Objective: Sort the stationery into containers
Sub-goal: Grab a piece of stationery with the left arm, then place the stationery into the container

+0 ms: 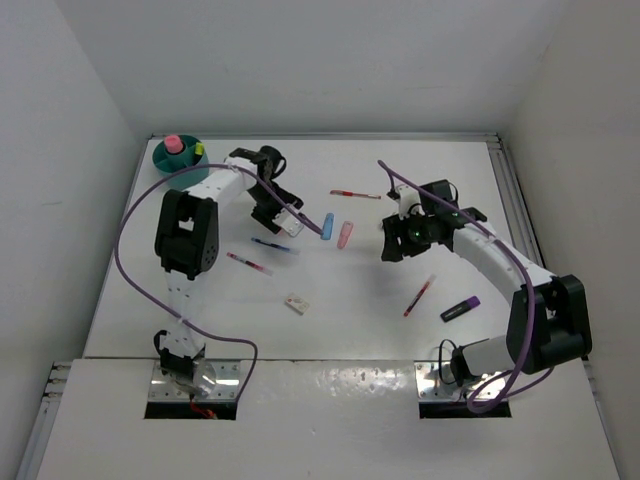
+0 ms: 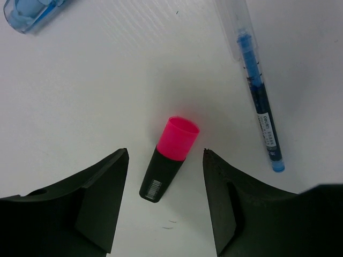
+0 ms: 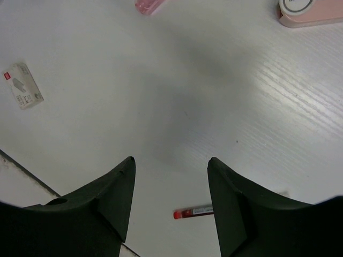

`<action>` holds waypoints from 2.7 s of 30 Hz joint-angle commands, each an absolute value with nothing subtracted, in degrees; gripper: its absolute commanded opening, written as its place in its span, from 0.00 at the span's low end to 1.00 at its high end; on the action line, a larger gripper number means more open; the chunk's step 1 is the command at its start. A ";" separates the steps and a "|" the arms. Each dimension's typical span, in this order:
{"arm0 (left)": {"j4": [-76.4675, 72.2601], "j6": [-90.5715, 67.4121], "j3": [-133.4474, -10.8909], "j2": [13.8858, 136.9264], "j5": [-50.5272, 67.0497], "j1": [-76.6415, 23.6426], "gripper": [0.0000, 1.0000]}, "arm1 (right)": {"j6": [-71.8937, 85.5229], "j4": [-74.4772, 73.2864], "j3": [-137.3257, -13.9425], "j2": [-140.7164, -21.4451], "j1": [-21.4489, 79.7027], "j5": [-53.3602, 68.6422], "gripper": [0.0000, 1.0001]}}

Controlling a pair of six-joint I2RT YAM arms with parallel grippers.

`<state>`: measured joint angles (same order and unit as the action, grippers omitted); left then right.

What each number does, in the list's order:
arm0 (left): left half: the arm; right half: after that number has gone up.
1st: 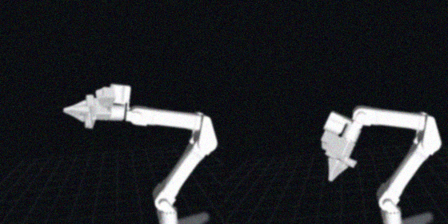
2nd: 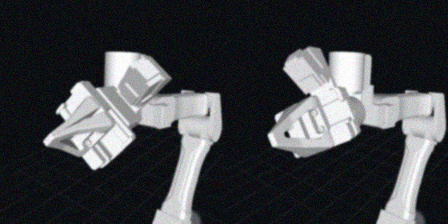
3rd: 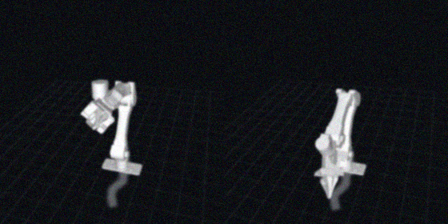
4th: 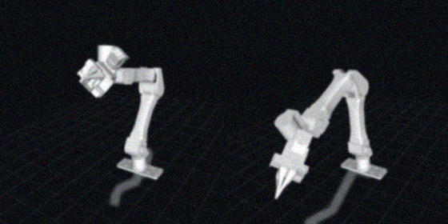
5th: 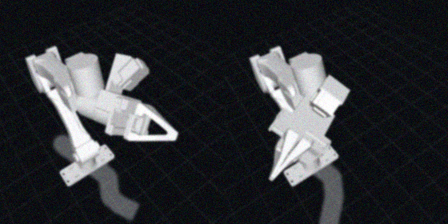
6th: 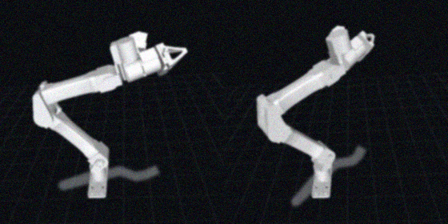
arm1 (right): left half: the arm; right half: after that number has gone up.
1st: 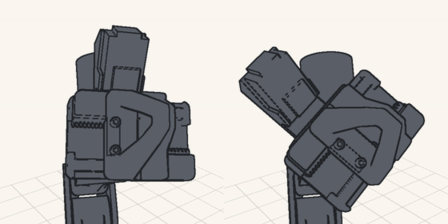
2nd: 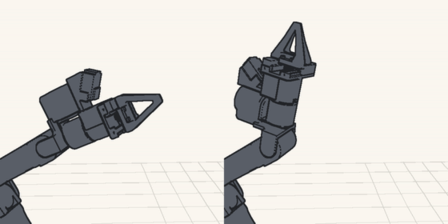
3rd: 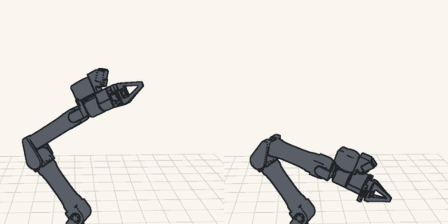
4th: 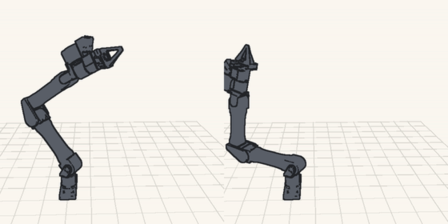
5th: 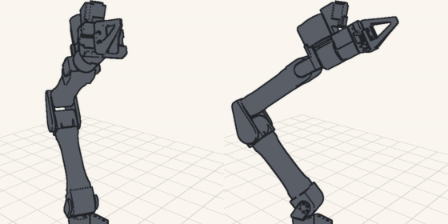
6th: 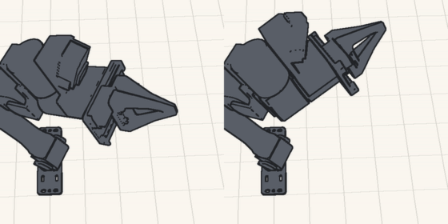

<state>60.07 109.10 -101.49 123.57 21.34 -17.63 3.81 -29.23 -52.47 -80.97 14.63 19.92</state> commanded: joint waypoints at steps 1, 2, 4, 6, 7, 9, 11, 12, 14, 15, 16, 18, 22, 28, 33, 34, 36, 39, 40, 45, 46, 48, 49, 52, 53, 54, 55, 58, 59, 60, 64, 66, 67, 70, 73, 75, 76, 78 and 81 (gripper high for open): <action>60.73 114.86 -101.77 123.39 19.87 -19.24 0.63 | 2.55 -28.83 -51.77 -80.51 13.97 21.36 0.56; 61.43 115.22 -102.13 123.83 18.99 -19.77 0.62 | 2.46 -28.92 -51.77 -80.51 13.71 21.53 0.56; 61.96 115.40 -102.22 124.89 18.46 -20.12 0.62 | 2.20 -29.09 -51.68 -80.16 13.36 21.80 0.56; 62.14 115.75 -102.13 125.42 17.14 -20.39 0.59 | 2.11 -29.09 -51.68 -79.89 13.10 22.06 0.56; 62.14 115.93 -102.04 125.68 16.18 -20.48 0.59 | 2.02 -29.09 -51.59 -79.72 13.01 22.15 0.56; 62.31 116.28 -101.69 126.03 15.47 -20.48 0.58 | 2.02 -29.09 -51.42 -79.72 12.66 22.32 0.56; 61.61 116.02 -101.78 126.56 15.12 -20.48 0.57 | 2.02 -29.00 -51.24 -79.89 12.39 22.41 0.56; 61.44 115.84 -101.78 126.74 15.03 -20.48 0.57 | 2.11 -28.92 -51.33 -79.98 12.31 22.59 0.56; 60.91 115.58 -101.78 127.44 14.24 -20.48 0.55 | 2.11 -29.00 -51.33 -79.98 12.13 22.68 0.56; 60.65 115.58 -101.86 127.79 13.63 -20.48 0.55 | 2.02 -28.92 -51.42 -79.98 12.22 22.76 0.56; 60.47 115.49 -101.95 128.14 12.58 -20.48 0.54 | 2.02 -29.09 -51.42 -79.89 12.13 22.76 0.56; 59.16 114.88 -102.13 129.37 11.52 -20.22 0.52 | 1.85 -29.09 -51.42 -79.81 12.13 22.68 0.56; 56.96 114.87 -101.96 130.08 11.68 -19.51 0.38 | 1.32 -29.44 -51.33 -79.10 12.04 22.59 0.56; 47.67 109.71 -98.44 124.65 17.30 -19.51 0.14 | 1.23 -30.06 -51.41 -77.08 11.43 22.06 0.56; 35.70 80.31 -102.80 119.45 29.84 -16.53 0.03 | 2.37 -30.15 -52.64 -74.98 9.94 21.53 0.56; 32.12 74.50 -104.22 118.57 31.80 -15.48 0.01 | 3.50 -29.54 -52.82 -74.62 9.15 21.45 0.57; 26.32 56.40 -108.27 117.34 35.58 -12.14 0.00 | 4.83 -28.66 -52.82 -73.83 7.74 21.80 0.58; 13.92 34.95 -106.36 113.30 37.53 -7.04 0.00 | 7.03 -26.38 -52.21 -72.25 5.02 23.99 0.63; 10.15 26.10 -104.87 111.90 37.70 -5.73 0.00 | 7.99 -26.02 -51.77 -71.81 4.23 24.78 0.65; -4.72 11.18 -95.02 104.61 36.39 1.39 0.00 | 9.14 -26.54 -52.47 -69.79 -3.04 30.49 0.87; -5.79 8.90 -93.79 103.98 36.30 3.06 0.00 | 8.88 -26.89 -52.82 -69.70 -3.95 30.67 0.90; -8.86 7.48 -90.28 102.84 36.30 4.56 0.00 | 8.26 -28.64 -53.87 -70.05 -5.61 30.67 0.95; -9.83 6.60 -89.05 103.01 35.78 5.96 0.00 | 8.17 -29.17 -54.14 -70.74 -6.23 30.50 0.97; -13.17 4.58 -88.85 105.02 35.59 8.69 0.00 | 8.26 -29.88 -55.11 -72.41 -7.73 29.71 0.99; -14.84 3.96 -89.21 106.86 36.29 9.40 0.00 | 8.17 -29.80 -55.28 -72.77 -8.08 29.10 0.99; -15.72 3.26 -89.82 108.01 37.34 10.88 0.00 | 8.35 -29.53 -55.46 -72.95 -8.26 28.74 0.99; -16.25 2.99 -91.65 109.06 38.22 11.25 0.00 | 8.35 -29.44 -55.55 -73.56 -8.26 28.48 0.99; -16.44 2.03 -96.75 113.89 38.93 12.48 0.00 | 8.44 -29.44 -56.60 -75.05 -8.26 28.13 0.99; -16.26 1.59 -97.81 116.08 38.85 12.74 0.00 | 8.52 -29.53 -57.21 -75.41 -8.26 27.95 0.99; -16.35 0.97 -99.48 116.89 38.67 13.09 0.00 | 8.61 -29.53 -57.39 -75.76 -8.26 27.86 0.99; -16.61 1.67 -100.37 118.56 36.30 13.27 0.00 | 8.61 -29.71 -58.27 -77.60 -8.35 27.51 0.99; -16.18 2.72 -100.46 119.09 35.60 13.27 0.00 | 8.70 -29.44 -58.27 -77.87 -8.35 27.60 0.99; -16.08 3.07 -100.55 119.27 35.42 13.36 0.00 | 8.70 -29.18 -58.18 -78.22 -8.26 27.60 0.99; -14.60 4.83 -101.77 120.32 34.19 13.36 0.00 | 8.88 -28.74 -58.01 -78.49 -8.17 27.86 0.99; -13.19 6.50 -102.48 120.94 31.65 13.36 0.00 | 8.70 -28.48 -57.83 -78.75 -8.09 27.95 0.99; -12.31 7.64 -102.48 121.11 29.55 13.36 0.00 | 8.70 -28.04 -58.01 -79.01 -7.91 27.86 0.99; -12.13 8.17 -102.39 121.11 29.10 13.27 0.00 | 8.70 -28.04 -58.09 -79.10 -7.74 27.77 0.99; -11.78 8.52 -102.04 121.20 27.95 13.36 0.00 | 8.88 -27.78 -58.53 -79.54 -7.38 27.77 0.98; -10.99 9.05 -101.87 121.38 27.69 13.36 0.00 | 8.88 -27.34 -59.32 -80.33 -6.94 27.60 0.98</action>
<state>-10.70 7.55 -100.57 120.97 29.06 13.26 8.25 -29.80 -56.12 -79.83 -7.62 27.46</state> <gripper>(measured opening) 0.356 0.983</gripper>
